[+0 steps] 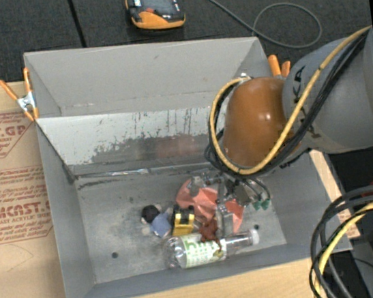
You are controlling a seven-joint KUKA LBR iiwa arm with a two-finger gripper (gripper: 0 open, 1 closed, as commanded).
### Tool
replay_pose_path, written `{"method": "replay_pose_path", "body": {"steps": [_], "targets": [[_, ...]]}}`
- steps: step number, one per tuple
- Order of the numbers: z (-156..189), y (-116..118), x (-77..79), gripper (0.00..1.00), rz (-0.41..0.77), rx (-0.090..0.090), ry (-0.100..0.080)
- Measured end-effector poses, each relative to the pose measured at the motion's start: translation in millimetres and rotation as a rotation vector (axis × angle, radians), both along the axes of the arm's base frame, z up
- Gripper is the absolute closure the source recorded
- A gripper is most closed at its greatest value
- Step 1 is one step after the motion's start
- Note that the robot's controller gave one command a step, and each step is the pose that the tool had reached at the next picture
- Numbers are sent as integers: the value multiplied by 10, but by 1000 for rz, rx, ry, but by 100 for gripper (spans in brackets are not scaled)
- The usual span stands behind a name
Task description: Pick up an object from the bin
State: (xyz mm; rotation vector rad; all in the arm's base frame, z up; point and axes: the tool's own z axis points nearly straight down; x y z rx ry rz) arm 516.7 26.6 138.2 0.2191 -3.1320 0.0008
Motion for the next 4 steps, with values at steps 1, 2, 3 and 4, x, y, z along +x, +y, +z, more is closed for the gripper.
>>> {"method": "replay_pose_path", "body": {"steps": [1,2,3,4], "targets": [[-299,58,16,0,10,5,-14],[-416,-133,67,100,-182,9,-37],[-416,-133,67,100,-182,8,-38],[-68,-164,94,100,-170,4,-10]]}}
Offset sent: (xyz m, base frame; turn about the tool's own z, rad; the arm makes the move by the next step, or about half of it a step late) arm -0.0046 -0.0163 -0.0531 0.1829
